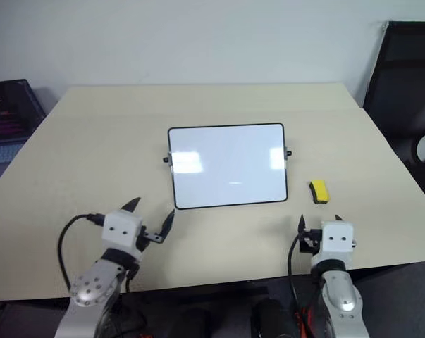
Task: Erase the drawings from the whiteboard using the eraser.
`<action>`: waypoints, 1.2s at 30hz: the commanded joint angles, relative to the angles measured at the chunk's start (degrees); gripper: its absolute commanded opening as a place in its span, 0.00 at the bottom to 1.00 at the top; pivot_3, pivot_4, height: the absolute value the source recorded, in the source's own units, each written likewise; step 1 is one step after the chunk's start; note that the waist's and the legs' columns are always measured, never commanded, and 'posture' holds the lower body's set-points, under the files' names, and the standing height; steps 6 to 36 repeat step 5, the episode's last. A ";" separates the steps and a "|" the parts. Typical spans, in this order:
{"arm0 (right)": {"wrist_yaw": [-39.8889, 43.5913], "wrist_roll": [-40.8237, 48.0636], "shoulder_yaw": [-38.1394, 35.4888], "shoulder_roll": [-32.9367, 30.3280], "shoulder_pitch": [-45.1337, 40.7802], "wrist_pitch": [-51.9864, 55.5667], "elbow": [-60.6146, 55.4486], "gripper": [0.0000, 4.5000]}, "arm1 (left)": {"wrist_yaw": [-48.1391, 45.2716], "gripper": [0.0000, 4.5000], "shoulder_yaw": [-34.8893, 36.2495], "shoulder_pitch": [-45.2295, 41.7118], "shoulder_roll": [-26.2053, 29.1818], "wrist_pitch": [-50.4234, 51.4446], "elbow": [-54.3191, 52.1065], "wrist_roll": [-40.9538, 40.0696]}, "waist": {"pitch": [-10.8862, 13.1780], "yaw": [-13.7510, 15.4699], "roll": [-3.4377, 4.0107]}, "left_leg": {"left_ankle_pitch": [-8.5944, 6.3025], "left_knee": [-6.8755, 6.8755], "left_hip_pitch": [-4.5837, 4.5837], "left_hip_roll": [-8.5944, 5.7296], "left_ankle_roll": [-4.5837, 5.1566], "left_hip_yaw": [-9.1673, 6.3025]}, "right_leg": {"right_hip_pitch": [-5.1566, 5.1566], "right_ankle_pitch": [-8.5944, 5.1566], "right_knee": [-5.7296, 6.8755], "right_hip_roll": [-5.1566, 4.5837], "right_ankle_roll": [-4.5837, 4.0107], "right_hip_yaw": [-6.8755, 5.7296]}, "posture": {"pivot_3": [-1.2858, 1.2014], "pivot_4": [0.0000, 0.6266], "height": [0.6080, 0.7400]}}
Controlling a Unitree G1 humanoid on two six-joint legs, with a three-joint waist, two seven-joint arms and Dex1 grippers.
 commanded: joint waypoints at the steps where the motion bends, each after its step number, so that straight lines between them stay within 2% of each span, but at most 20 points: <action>1: -0.54 -0.58 0.19 0.09 0.40 -0.85 -2.46 0.99 | 0.51 1.00 0.97 0.35 0.32 1.02 -4.45 0.38 | 0.00 0.05 0.00 | 0.00 0.00 0.00 0.00 0.00 -0.02 | 0.00 -0.01 -0.01 0.00 -0.01 -0.01 | 0.52 0.24 1.00; 5: -0.05 -0.30 1.06 0.11 -0.12 0.35 -2.56 0.99 | 0.67 1.00 0.62 1.51 0.11 2.98 -7.00 0.72 | 0.01 -0.04 -0.01 | -0.01 -0.01 -0.02 0.01 -0.02 0.00 | -0.02 -0.01 -0.04 -0.01 -0.02 -0.02 | 0.52 0.24 1.00; 36: -0.05 -0.30 1.06 0.11 -0.12 0.35 -2.56 0.99 | 0.67 1.00 0.62 1.51 0.11 2.98 -7.00 0.72 | 0.01 -0.04 -0.01 | -0.01 -0.01 -0.02 0.01 -0.02 0.00 | -0.02 -0.01 -0.04 -0.01 -0.02 -0.02 | 0.52 0.24 1.00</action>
